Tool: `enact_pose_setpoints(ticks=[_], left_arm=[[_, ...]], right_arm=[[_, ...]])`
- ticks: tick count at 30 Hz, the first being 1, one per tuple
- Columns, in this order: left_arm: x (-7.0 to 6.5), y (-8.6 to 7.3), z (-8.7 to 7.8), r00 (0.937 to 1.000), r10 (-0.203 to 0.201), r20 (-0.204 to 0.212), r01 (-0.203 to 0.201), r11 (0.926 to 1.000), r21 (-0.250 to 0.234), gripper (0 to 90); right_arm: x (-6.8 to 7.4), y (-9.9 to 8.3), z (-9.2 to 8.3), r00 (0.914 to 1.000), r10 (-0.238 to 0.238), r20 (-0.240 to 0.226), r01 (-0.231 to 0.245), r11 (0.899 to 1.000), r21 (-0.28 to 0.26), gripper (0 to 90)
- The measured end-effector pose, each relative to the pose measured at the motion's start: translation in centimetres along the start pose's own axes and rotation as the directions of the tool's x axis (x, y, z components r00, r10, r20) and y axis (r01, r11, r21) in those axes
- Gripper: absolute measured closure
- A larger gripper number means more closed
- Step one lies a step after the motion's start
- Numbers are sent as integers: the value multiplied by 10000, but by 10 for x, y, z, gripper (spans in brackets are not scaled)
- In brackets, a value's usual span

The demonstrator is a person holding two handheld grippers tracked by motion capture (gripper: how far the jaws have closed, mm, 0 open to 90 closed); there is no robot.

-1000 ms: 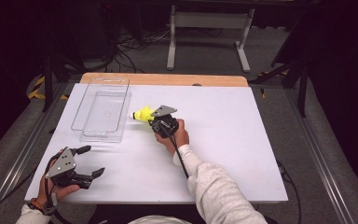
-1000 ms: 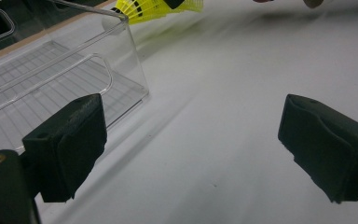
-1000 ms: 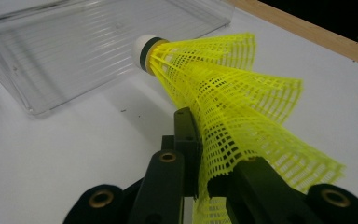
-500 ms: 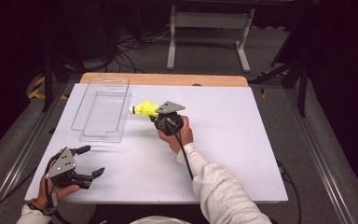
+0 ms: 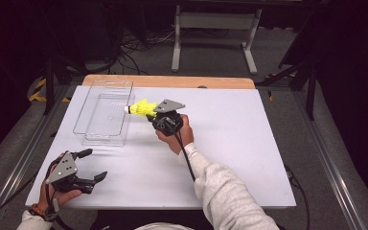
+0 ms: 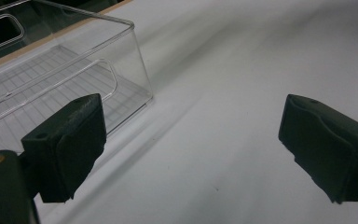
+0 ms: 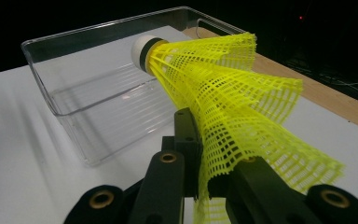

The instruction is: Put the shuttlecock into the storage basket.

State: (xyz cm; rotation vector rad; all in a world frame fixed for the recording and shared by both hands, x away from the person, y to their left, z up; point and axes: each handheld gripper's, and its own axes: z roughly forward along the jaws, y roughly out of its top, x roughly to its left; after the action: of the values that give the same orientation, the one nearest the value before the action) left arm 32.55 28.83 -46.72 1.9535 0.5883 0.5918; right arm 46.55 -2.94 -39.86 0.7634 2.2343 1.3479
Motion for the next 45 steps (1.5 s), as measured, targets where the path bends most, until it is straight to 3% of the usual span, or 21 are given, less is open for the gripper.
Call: enact_pose_setpoints(ticks=[14, 27, 45], left_arm=[[1, 0, -2, 9999, -113, -131, 111, 9998, -190, 82], [2, 0, -3, 9998, -169, -76, 167, 9994, -296, 81], [1, 1, -2, 9999, -130, 85, 132, 9994, -305, 80]], right_arm=[[16, 25, 11, 9981, -347, -505, 344, 9994, -73, 872], [31, 38, 33, 9940, -390, -1024, 406, 9991, 134, 872], [55, 56, 64, 9837, -846, -1587, 948, 9938, 581, 872]])
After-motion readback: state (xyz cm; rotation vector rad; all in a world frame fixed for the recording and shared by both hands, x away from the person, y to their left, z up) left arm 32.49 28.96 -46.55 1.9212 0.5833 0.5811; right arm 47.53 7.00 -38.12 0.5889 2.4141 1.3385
